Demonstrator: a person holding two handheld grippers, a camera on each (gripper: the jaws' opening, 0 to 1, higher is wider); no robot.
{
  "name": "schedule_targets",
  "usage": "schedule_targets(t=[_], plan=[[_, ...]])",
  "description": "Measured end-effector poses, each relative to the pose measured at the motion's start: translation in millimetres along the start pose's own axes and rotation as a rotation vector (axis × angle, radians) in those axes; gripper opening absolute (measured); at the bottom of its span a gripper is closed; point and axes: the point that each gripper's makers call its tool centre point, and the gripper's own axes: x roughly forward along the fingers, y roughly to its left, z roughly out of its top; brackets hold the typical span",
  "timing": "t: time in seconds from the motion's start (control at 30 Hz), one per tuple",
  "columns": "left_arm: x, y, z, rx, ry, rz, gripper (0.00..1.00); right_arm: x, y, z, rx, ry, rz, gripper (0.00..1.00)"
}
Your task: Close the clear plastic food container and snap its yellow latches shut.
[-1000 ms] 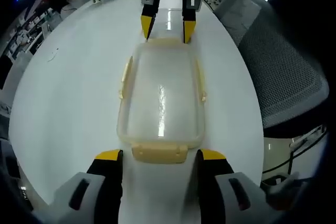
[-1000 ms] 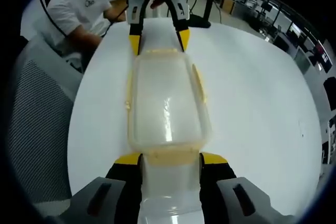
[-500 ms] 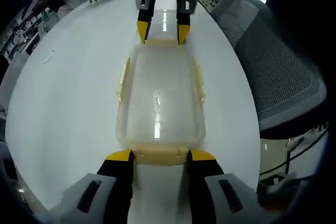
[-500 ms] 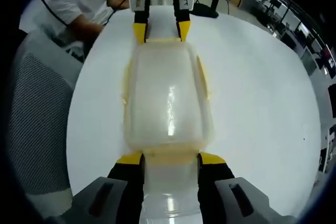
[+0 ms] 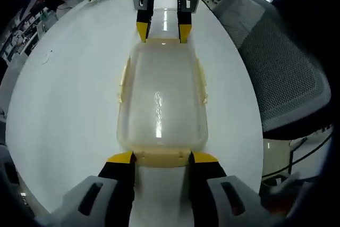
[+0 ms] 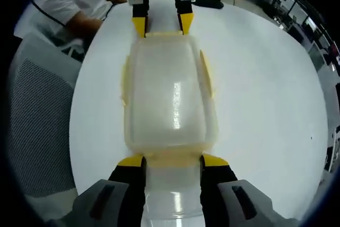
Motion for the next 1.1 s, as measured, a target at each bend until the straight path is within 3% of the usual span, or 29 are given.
schedule_targets(t=[0.23, 0.4, 0.5, 0.7, 0.87, 1.0, 1.1], plan=[[2, -0.1, 4.4, 0.002, 0.028, 0.001, 0.40, 1, 0, 0.6, -0.052, 0.036, 0.014, 0.41], [3, 0.8, 5.4, 0.008, 0.048, -0.004, 0.40, 2, -1, -3.3, -0.057, 0.143, 0.019, 0.41], [3, 0.6, 5.5, 0.004, 0.049, -0.002, 0.40, 2, -2, -3.9, -0.046, 0.159, 0.020, 0.41], [3, 1.4, 5.6, 0.003, 0.043, -0.003, 0.40, -1, -3, -5.7, -0.036, 0.109, 0.021, 0.39], [2, 1.3, 5.0, -0.001, 0.032, -0.001, 0.38, 0, -3, -3.4, -0.043, 0.105, 0.028, 0.39], [-1, -4.9, 4.9, -0.015, 0.070, -0.021, 0.38, -7, 2, 0.2, -0.042, 0.104, 0.048, 0.39], [-11, -3.6, 5.6, -0.008, 0.067, -0.016, 0.38, -14, 4, 3.8, -0.035, 0.088, 0.048, 0.39]])
